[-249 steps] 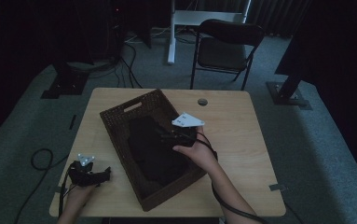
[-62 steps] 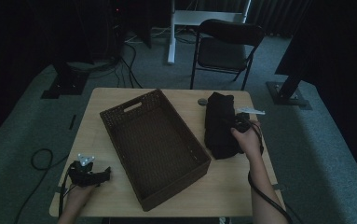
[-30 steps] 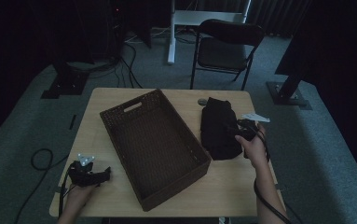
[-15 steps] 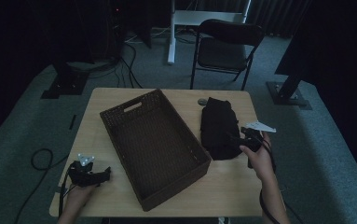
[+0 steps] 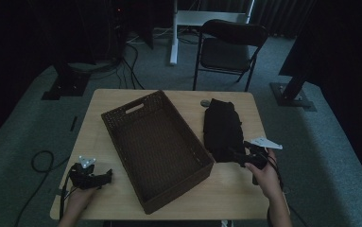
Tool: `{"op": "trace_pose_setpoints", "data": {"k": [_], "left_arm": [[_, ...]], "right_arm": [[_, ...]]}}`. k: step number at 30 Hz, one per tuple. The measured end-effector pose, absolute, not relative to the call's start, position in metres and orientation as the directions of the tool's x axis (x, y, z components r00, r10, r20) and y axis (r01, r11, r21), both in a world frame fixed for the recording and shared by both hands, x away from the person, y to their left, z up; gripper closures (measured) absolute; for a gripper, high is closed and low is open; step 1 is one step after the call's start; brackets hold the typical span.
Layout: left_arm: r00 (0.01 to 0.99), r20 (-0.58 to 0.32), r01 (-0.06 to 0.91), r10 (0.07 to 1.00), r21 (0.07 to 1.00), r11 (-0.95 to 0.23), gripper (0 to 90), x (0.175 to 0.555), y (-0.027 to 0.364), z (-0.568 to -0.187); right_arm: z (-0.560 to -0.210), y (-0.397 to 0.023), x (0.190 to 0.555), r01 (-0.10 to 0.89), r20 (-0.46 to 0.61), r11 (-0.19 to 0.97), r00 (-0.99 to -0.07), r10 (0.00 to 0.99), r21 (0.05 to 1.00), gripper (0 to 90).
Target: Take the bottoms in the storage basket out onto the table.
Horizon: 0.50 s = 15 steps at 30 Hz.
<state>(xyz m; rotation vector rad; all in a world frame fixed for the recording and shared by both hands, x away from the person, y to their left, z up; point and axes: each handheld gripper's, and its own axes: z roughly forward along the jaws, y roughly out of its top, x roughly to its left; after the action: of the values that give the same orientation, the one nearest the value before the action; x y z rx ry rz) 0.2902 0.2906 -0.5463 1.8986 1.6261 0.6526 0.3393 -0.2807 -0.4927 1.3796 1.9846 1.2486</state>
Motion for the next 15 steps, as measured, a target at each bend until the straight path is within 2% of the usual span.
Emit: {"op": "trace_pose_setpoints", "data": {"k": [15], "left_arm": [[0.149, 0.009, 0.721, 0.989, 0.683, -0.115, 0.1, 0.290, 0.291, -0.546]], "right_arm": [[-0.518, -0.278, 0.310, 0.530, 0.172, 0.166, -0.531, 0.830, 0.832, 19.4]]}}
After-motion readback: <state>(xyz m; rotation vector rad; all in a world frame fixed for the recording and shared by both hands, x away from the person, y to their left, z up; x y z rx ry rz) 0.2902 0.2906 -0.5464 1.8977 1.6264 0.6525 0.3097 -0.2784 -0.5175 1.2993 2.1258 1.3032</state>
